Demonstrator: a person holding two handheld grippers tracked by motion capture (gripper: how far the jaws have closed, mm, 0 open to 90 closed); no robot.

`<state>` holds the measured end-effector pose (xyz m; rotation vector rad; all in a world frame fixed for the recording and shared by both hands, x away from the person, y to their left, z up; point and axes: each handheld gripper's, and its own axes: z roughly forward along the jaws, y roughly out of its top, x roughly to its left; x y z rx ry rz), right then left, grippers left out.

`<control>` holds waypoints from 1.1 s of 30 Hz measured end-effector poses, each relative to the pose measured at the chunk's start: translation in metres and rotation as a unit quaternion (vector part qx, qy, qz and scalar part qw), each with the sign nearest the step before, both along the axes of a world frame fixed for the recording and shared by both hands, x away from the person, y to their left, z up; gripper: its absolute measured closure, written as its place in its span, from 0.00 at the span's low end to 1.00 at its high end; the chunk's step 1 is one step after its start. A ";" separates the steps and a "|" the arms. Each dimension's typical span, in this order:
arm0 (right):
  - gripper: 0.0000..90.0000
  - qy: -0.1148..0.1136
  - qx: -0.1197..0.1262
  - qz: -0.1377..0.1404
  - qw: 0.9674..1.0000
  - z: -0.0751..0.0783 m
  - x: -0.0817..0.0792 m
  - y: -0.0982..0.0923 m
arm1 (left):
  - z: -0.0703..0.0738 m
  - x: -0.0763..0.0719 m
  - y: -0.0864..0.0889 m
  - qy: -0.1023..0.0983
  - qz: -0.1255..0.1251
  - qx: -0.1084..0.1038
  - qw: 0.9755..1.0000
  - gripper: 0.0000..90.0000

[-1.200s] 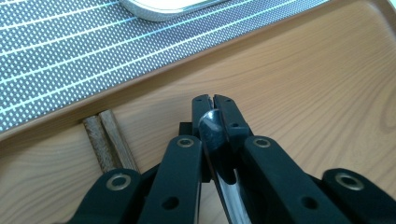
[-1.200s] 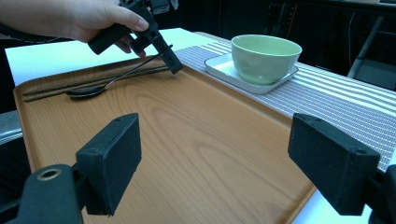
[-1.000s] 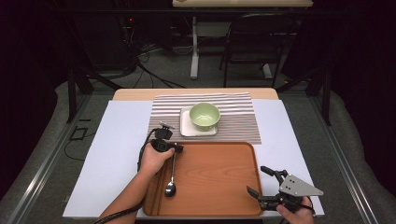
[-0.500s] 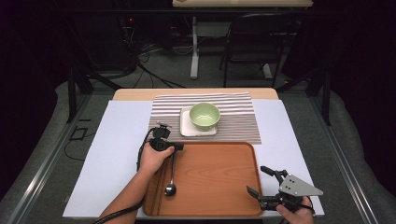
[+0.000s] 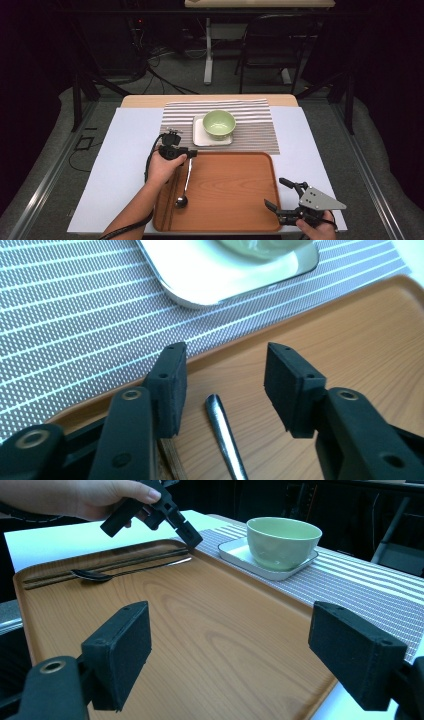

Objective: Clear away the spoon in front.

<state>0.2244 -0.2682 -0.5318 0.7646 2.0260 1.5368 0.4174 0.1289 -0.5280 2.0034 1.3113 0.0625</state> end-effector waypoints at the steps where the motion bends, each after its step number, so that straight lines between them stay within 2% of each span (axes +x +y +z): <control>1: 0.19 0.000 0.000 0.000 1.000 0.000 0.000 0.000 | 0.001 0.000 0.000 -0.002 0.001 -0.002 1.000 0.56; 4: 0.19 -0.002 -0.002 0.001 1.000 0.000 0.000 0.000 | 0.006 -0.001 0.001 -0.010 0.004 -0.002 1.000 0.50; 9: 0.19 0.000 -0.001 0.000 1.000 0.000 0.000 0.000 | 0.011 -0.001 0.002 -0.017 0.005 -0.002 1.000 0.48; 33: 0.19 -0.003 -0.003 0.000 1.000 0.000 0.002 0.001 | 0.043 0.004 0.004 -0.025 0.014 -0.029 0.999 0.47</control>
